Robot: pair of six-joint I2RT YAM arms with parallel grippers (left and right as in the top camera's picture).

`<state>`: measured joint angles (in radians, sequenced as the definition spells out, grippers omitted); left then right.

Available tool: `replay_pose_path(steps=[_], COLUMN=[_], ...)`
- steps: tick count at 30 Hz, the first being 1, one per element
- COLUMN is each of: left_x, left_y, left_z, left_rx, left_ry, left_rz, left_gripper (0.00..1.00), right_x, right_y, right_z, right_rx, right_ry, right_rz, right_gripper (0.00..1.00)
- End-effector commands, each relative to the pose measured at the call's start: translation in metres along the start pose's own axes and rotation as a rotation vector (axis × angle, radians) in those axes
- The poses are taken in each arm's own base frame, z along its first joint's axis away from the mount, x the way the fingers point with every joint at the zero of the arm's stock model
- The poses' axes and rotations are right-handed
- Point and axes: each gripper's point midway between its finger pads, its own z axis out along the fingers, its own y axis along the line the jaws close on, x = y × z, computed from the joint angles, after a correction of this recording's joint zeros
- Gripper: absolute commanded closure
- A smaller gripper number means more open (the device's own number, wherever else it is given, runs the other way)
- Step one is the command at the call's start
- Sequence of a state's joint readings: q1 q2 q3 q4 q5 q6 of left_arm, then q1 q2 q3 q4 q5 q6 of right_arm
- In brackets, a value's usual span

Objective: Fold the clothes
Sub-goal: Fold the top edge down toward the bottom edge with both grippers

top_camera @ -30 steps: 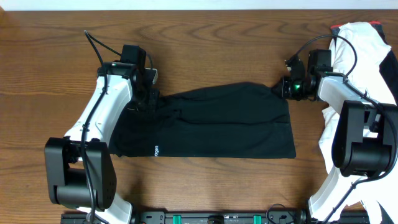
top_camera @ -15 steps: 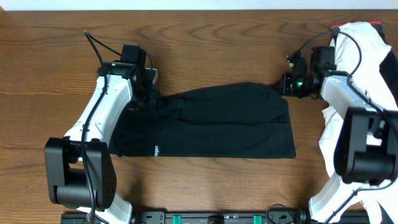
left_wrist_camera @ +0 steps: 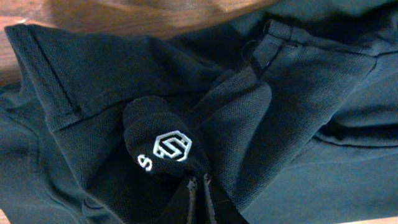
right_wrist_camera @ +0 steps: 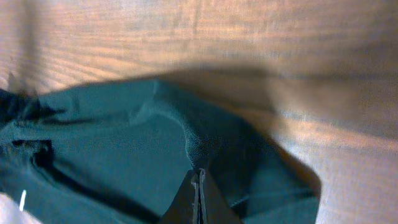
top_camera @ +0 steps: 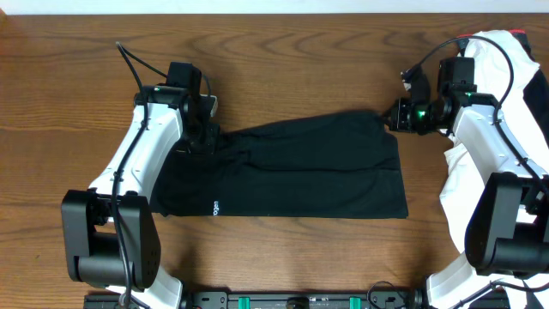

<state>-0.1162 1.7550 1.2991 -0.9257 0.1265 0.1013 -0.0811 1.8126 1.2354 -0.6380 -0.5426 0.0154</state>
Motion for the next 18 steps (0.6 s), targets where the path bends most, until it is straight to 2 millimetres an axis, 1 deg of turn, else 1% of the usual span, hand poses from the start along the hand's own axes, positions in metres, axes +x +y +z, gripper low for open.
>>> replay_pose_path(steps=[1, 4, 8, 10, 14, 16, 18], left_x=[0.000, 0.004, 0.012, 0.015, 0.019, 0.022, 0.024], left_y=[0.002, 0.002, 0.009, 0.010, 0.010, 0.014, 0.022], left_z=[-0.014, -0.022, -0.030, -0.032, -0.033, -0.033, -0.034], left_rx=[-0.018, -0.021, -0.068, -0.072, -0.074, -0.098, -0.136], left_ry=[-0.028, -0.031, -0.018, -0.012, 0.002, 0.014, 0.020], left_rz=[-0.007, -0.007, -0.009, -0.009, -0.009, -0.012, -0.026], left_gripper=[0.94, 0.94, 0.94, 0.94, 0.94, 0.94, 0.94], right_x=[0.006, 0.019, 0.032, 0.038, 0.041, 0.044, 0.050], right_y=[0.004, 0.005, 0.011, 0.016, 0.012, 0.008, 0.007], right_z=[-0.003, -0.006, -0.016, -0.027, -0.053, -0.068, -0.078], right_rx=[-0.009, -0.010, -0.011, -0.003, 0.112, 0.185, 0.222], right_ry=[0.027, 0.074, 0.119, 0.128, 0.103, 0.089, 0.095], right_rz=[-0.048, -0.043, -0.014, -0.010, 0.012, 0.039, 0.041], right_gripper=[0.99, 0.99, 0.99, 0.99, 0.99, 0.99, 0.99])
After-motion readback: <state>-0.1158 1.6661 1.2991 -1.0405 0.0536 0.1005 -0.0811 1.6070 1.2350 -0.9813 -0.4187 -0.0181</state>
